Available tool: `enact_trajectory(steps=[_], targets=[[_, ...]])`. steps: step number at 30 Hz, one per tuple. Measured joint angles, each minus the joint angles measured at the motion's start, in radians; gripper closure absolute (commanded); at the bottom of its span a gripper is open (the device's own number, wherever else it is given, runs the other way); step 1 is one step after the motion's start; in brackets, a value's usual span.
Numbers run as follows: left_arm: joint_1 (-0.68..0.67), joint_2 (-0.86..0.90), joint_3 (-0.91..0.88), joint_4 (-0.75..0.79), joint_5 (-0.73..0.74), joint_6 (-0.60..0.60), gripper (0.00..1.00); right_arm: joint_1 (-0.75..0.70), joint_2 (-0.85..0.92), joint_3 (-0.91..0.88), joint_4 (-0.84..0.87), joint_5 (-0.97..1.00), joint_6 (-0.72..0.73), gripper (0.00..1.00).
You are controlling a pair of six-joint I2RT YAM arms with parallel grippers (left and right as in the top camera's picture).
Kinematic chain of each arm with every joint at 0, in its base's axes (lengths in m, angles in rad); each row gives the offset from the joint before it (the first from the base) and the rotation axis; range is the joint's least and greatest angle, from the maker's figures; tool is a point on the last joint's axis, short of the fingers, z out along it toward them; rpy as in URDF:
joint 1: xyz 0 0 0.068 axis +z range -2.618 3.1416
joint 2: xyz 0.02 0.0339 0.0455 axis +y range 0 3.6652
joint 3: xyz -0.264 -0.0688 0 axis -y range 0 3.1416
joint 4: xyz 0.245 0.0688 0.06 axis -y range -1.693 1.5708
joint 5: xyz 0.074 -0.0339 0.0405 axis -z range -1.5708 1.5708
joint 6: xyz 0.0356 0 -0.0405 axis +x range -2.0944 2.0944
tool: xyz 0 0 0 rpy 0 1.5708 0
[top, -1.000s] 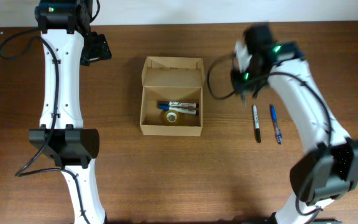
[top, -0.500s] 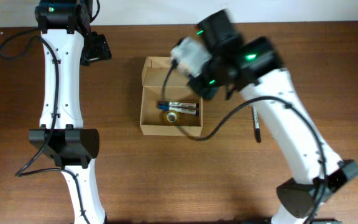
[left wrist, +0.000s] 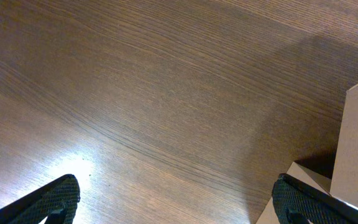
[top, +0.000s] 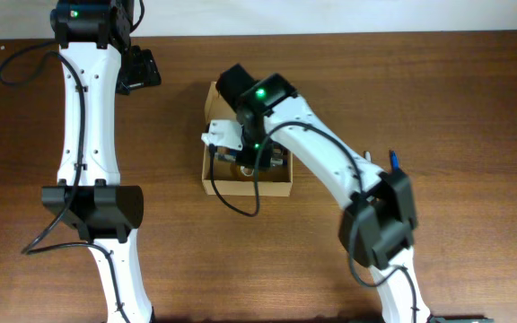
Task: Pack container
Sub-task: 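Carry the black pen into the box and release it, then move the right gripper to the white Sharpie and grasp it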
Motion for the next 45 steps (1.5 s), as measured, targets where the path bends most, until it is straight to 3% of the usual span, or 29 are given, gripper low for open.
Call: enact_trajectory(steps=[5, 8, 11, 18, 22, 29, 32, 35, 40, 45], targets=[[0.000, 0.000, 0.000, 0.000, 0.000, 0.000, 0.00, 0.000, 0.096, -0.001, 0.013, 0.000, -0.010, 0.96], [0.000, 0.000, 0.000, 0.000, 0.000, 0.000, 0.00, 0.000, 0.117, -0.002, 0.032, 0.000, -0.005, 0.75], [0.000, 0.000, 0.000, 0.000, 0.000, 0.000, 0.00, 0.000, 0.119, -0.001, 0.032, 0.004, 0.040, 0.62], [0.000, 0.000, 0.000, 0.000, 0.000, 0.000, 0.00, 0.000, 0.099, -0.001, 0.000, 0.060, 0.142, 0.53], [0.000, 0.000, 0.000, 0.000, 0.000, 0.000, 0.00, 0.000, -0.012, 0.003, -0.011, 0.101, 0.201, 0.52], [0.000, 0.000, 0.000, 0.000, 0.000, 0.000, 0.00, -0.010, -0.383, 0.086, -0.011, 0.248, 0.331, 0.46], [0.000, 0.000, 0.000, 0.000, 0.000, 0.000, 0.00, -0.084, -0.546, 0.117, -0.041, 0.299, 0.376, 0.46], [0.000, 0.000, 0.000, 0.000, 0.000, 0.000, 0.00, -0.250, -0.598, 0.120, -0.111, 0.319, 0.454, 0.46], [0.000, 0.000, 0.000, 0.000, 0.000, 0.000, 0.00, -0.483, -0.546, 0.028, -0.155, 0.256, 0.571, 0.47], [0.000, 0.000, 0.000, 0.000, 0.000, 0.000, 0.00, -0.603, -0.475, -0.203, -0.078, 0.175, 0.621, 0.46]])
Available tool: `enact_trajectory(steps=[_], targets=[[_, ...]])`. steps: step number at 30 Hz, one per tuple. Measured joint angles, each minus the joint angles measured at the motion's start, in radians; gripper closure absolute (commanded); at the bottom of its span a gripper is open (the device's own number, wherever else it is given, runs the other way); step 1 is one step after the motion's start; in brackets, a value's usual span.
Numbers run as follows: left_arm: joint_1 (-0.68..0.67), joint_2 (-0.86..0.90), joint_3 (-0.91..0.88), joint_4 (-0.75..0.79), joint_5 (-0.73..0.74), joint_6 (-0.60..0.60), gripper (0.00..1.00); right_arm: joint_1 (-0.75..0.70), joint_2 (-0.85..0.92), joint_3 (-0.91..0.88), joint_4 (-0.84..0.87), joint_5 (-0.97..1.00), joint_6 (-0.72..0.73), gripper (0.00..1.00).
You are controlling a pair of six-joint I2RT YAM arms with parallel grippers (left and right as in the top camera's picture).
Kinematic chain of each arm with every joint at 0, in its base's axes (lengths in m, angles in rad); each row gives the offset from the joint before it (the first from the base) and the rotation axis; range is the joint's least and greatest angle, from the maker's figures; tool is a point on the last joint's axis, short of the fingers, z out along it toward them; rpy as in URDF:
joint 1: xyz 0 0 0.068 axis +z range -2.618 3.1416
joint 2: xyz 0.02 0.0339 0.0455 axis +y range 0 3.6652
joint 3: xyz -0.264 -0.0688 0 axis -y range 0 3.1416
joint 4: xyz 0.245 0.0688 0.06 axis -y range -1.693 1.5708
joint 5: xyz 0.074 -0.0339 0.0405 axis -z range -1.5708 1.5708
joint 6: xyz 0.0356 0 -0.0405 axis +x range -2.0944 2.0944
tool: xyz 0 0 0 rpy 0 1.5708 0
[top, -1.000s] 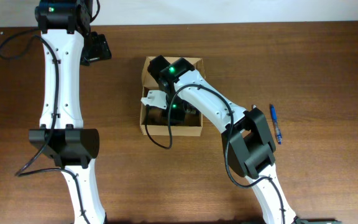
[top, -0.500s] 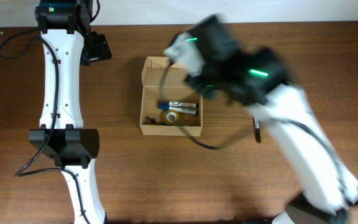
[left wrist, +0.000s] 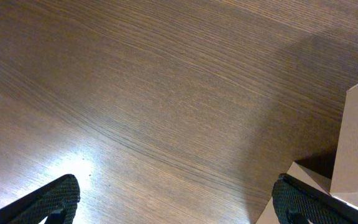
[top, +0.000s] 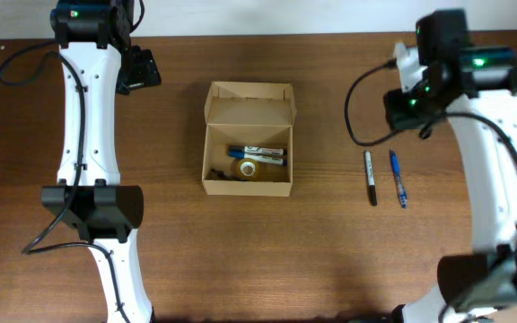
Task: Pack container
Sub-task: 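Move the right gripper to the white Sharpie and grasp it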
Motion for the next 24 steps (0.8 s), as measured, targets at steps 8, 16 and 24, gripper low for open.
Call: enact_trajectory(steps=[8, 16, 24], targets=[[0.000, 0.000, 0.000, 0.000, 0.000, 0.000, 0.00, -0.024, 0.022, -0.443, 0.353, -0.074, 0.076, 0.43], [0.000, 0.000, 0.000, 0.000, 0.000, 0.000, 0.00, -0.025, 0.022, -0.692, 0.562, -0.079, 0.185, 0.46], [0.000, 0.000, 0.000, 0.000, 0.000, 0.000, 0.00, -0.025, 0.022, -0.764, 0.647, -0.079, 0.224, 0.52]])
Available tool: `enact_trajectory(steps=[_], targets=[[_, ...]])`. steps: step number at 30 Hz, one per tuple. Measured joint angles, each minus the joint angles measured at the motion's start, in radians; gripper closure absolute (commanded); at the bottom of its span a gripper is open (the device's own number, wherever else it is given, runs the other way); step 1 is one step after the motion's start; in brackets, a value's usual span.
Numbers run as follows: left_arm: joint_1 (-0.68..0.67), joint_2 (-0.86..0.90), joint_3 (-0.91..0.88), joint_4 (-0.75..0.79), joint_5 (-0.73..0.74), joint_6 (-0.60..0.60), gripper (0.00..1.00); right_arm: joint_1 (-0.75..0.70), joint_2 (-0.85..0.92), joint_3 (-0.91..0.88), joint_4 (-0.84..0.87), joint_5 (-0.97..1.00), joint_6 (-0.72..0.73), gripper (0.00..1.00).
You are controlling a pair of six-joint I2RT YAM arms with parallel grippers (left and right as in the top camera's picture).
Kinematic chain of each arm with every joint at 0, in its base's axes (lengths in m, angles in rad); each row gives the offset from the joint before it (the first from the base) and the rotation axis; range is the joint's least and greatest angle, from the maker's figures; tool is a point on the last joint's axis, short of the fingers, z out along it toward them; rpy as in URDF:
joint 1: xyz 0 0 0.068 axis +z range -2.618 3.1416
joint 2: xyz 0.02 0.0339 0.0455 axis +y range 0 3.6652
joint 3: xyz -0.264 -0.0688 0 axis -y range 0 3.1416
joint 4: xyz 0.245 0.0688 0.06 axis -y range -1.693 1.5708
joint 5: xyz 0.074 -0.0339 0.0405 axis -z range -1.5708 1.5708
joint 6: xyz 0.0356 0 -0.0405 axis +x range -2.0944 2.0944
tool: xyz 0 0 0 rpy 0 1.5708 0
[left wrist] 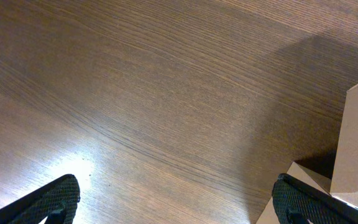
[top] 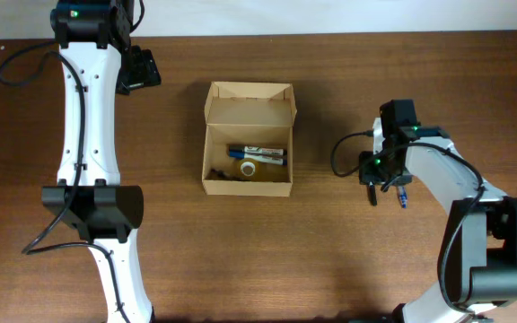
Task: Pack container
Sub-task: 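Move the right gripper to the white Sharpie and grasp it, then carry the white Sharpie into the box and release it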
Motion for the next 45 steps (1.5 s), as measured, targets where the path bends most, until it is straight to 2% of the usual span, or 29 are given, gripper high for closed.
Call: enact_trajectory(steps=[5, 6, 8, 9, 13, 15, 22, 24, 27, 30, 33, 37, 45], targets=[[0.000, 0.000, 0.000, 0.000, 0.000, 0.000, 0.00, 0.000, 0.003, -0.019, 0.006, 0.004, 0.005, 0.52], [0.000, 0.000, 0.000, 0.000, 0.000, 0.000, 0.00, 0.000, 0.008, -0.019, 0.007, 0.004, 0.006, 0.55], [0.000, 0.000, 0.000, 0.000, 0.000, 0.000, 0.00, 0.000, 0.025, -0.019, 0.006, 0.004, 0.006, 0.78], [0.000, 0.000, 0.000, 0.000, 0.000, 0.000, 0.00, 0.000, 0.037, -0.019, 0.006, 0.003, 0.005, 0.85], [0.000, 0.000, 0.000, 0.000, 0.000, 0.000, 0.00, 0.000, 0.059, -0.021, 0.010, 0.007, 0.008, 0.85], [0.000, 0.000, 0.000, 0.000, 0.000, 0.000, 0.00, 0.000, 0.059, -0.021, 0.011, 0.008, 0.008, 0.96], [0.000, 0.000, 0.000, 0.000, 0.000, 0.000, 0.00, 0.000, 0.059, -0.013, -0.011, 0.003, 0.009, 0.96], [0.000, 0.000, 0.000, 0.000, 0.000, 0.000, 0.00, 0.000, 0.058, 0.035, -0.103, -0.030, 0.008, 0.96], [0.000, 0.000, 0.000, 0.000, 0.001, 0.000, 0.00, 0.004, 0.055, 0.170, -0.219, -0.088, 0.000, 0.96], [0.000, 0.000, 0.000, 0.000, 0.000, 0.000, 0.00, 0.025, 0.045, 0.399, -0.312, -0.124, -0.032, 0.96], [0.000, 0.000, 0.000, 0.000, 0.000, 0.000, 0.00, 0.085, 0.017, 0.645, -0.388, -0.142, -0.109, 0.96], [0.000, 0.000, 0.000, 0.000, 0.000, 0.000, 0.00, 0.240, -0.045, 0.821, -0.424, -0.158, -0.293, 0.96], [0.000, 0.000, 0.000, 0.000, 0.000, 0.000, 0.00, 0.520, -0.008, 0.827, -0.476, -0.169, -0.637, 0.96]])
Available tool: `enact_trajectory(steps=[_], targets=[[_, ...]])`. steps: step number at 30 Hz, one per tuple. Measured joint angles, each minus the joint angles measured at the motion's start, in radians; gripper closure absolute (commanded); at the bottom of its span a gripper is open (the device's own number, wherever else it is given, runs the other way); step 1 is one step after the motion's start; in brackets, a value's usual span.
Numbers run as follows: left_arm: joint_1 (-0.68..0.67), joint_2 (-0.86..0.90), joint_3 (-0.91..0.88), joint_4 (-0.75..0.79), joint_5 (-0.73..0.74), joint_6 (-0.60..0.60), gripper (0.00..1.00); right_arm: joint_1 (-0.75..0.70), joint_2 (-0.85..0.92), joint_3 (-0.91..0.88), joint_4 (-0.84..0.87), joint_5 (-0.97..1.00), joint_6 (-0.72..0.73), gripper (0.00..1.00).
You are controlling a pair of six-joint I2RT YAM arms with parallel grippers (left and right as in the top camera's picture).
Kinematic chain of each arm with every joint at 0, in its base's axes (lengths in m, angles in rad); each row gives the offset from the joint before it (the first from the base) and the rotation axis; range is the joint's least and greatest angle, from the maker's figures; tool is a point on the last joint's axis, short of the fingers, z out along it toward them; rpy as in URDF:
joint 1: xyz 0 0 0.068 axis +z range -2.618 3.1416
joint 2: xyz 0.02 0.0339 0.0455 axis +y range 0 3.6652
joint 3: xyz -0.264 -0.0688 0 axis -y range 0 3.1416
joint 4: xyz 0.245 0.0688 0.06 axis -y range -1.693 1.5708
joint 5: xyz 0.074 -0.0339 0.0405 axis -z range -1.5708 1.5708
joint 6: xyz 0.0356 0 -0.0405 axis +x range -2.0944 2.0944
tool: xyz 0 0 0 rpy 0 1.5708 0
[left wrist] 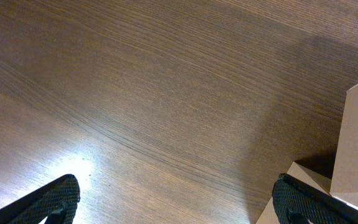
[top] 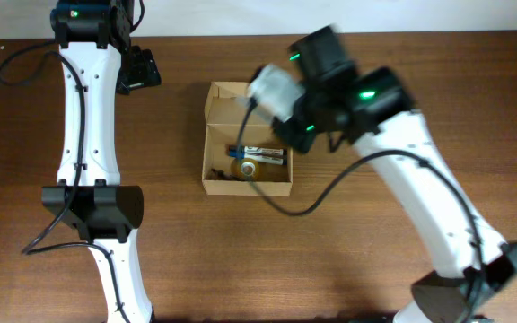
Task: Pack container
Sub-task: 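Carry the white Sharpie into the box and release it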
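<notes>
The open cardboard box (top: 214, 135) stands mid-table with its lid flap up at the back; its corner (left wrist: 355, 149) also shows in the left wrist view. Inside lie markers (top: 260, 153) and a roll of tape (top: 248, 168). My right gripper (top: 294, 135) is blurred with motion over the box's right side. Its fingers are hidden under the wrist, so I cannot tell whether they hold anything. My left gripper (left wrist: 176, 211) is open over bare wood left of the box, far from it (top: 139, 70).
The right arm's cable (top: 317, 205) loops down over the table in front of the box. The arm itself crosses the table's right half. No pen shows on the wood right of the box, though the arm covers part of it.
My right gripper was down at the black pen on the table's right side, beside a blue pen. Now it is over the box, and neither pen shows on the table. The left arm has not moved.
My right gripper was first down in the box. Then it was up at the far right, with a black and a blue pen lying on the table. Then it was at the black pen, and now it is back over the box. The left gripper stayed open throughout.
</notes>
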Motion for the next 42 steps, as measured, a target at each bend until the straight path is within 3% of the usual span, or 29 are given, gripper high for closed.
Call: enact_trajectory(steps=[9, 20, 22, 27, 36, 42], targets=[[0.000, 0.000, 0.000, 0.000, 0.000, 0.000, 0.00, 0.079, 0.208, -0.005, -0.001, 0.016, -0.219, 0.96], [0.000, 0.000, 0.000, 0.000, 0.000, 0.000, 0.00, 0.077, 0.491, -0.010, 0.029, 0.043, -0.242, 0.96], [0.000, 0.000, 0.000, 0.000, 0.000, 0.000, 0.00, 0.077, 0.514, -0.010, 0.032, 0.046, -0.226, 0.83], [0.000, 0.000, 0.000, 0.000, 0.000, 0.000, 0.00, 0.077, 0.527, -0.010, 0.033, 0.050, -0.184, 0.64], [0.000, 0.000, 0.000, 0.000, 0.000, 0.000, 0.00, 0.077, 0.504, 0.110, -0.047, 0.093, -0.039, 0.53], [0.000, 0.000, 0.000, 0.000, 0.000, 0.000, 0.00, 0.074, 0.334, 0.254, -0.074, 0.206, 0.088, 0.52]])
